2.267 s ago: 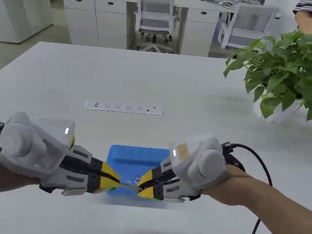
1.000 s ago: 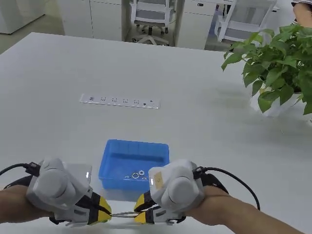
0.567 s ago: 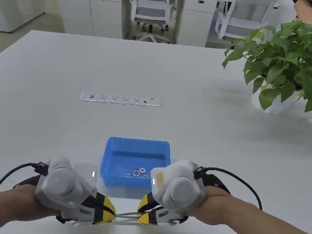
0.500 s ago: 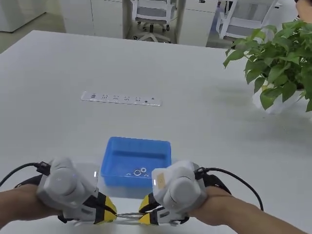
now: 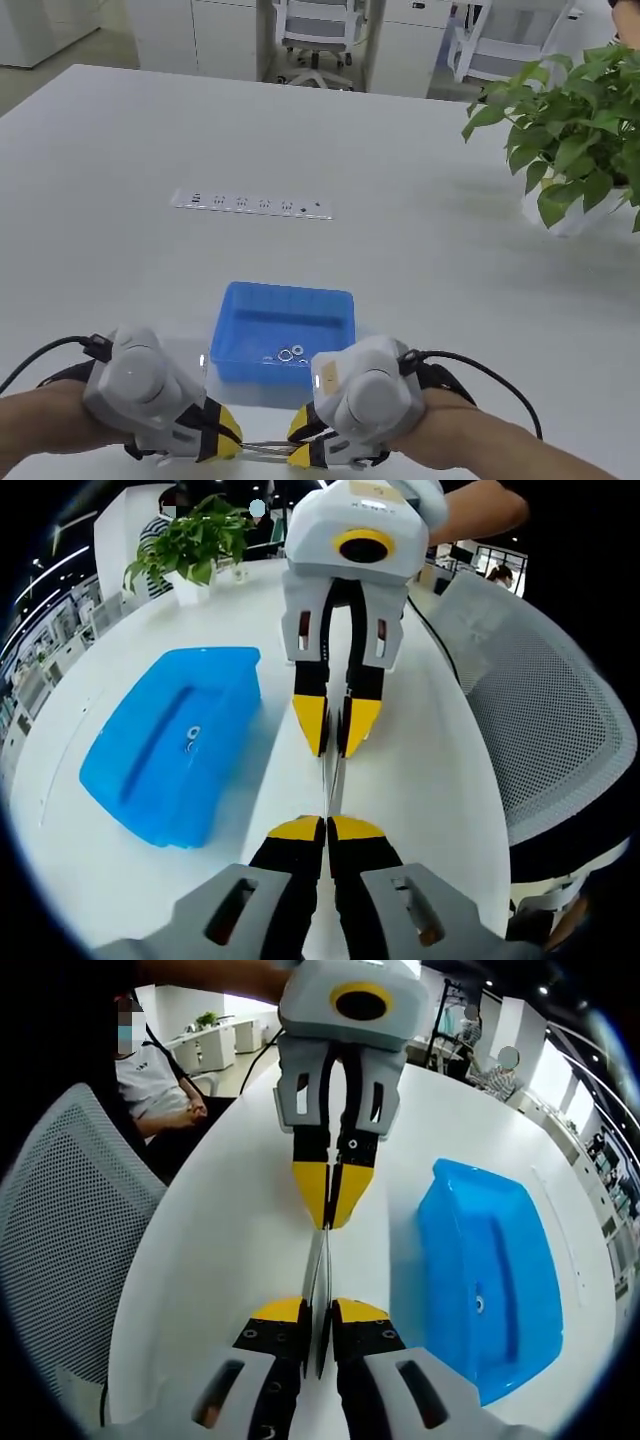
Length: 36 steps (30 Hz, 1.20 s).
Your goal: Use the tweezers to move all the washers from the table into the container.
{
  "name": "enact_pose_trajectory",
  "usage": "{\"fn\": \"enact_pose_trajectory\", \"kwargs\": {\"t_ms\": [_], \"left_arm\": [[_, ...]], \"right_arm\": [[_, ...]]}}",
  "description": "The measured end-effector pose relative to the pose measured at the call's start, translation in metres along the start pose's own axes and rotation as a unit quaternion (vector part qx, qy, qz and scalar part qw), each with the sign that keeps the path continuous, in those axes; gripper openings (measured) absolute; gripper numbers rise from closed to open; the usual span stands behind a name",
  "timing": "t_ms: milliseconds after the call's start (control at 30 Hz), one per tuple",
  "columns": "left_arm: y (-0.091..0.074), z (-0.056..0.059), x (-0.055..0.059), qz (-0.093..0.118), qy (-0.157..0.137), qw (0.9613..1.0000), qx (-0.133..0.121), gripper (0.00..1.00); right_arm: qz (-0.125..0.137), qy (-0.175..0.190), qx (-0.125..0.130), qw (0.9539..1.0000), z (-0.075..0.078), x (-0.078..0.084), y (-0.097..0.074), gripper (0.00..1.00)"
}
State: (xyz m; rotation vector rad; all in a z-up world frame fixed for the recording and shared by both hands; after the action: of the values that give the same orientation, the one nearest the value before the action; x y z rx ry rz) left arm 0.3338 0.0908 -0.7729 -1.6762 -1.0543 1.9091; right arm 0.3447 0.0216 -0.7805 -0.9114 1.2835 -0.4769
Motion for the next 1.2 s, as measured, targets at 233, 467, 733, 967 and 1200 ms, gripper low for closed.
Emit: {"fn": "enact_pose_trajectory", "kwargs": {"t_ms": [233, 467, 733, 967, 1200], "left_arm": [[0.004, 0.002, 0.003, -0.006, -0.002, 1.0, 0.002, 0.06], [0.004, 0.002, 0.006, -0.014, -0.005, 0.9999, 0.001, 0.07], [-0.004, 0.001, 0.009, -0.016, -0.009, 0.9998, -0.01, 0.14], [-0.021, -0.001, 0.002, 0.017, -0.047, 0.9981, -0.036, 0.28], [-0.042, -0.008, -0.01, 0.086, -0.12, 0.986, -0.077, 0.47]], "right_arm": [[-0.001, 0.002, -0.001, 1.0, -0.002, 0.003, 0.001, 0.12], [0.0, 0.011, 0.005, 0.9999, -0.002, 0.006, -0.002, 0.16], [0.016, 0.028, 0.029, 0.999, -0.001, 0.002, -0.014, 0.24], [0.035, 0.06, 0.071, 0.9951, 0.004, 0.001, -0.039, 0.33], [0.072, 0.118, 0.13, 0.9819, 0.008, 0.009, -0.071, 0.44]]}}
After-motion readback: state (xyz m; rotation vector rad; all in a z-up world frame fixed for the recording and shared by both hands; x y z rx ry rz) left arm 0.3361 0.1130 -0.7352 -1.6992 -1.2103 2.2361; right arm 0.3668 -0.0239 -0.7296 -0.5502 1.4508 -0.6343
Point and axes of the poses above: the centre of the closed fingertips' face, and the gripper's own axes: y roughly forward along the fingers, z roughly to its right, x roughly out of its underside, the point moved 3 cm from there along -y, roughly backward along the fingers, and after that the axes turned 3 degrees about -x, right-handed, at the moved point
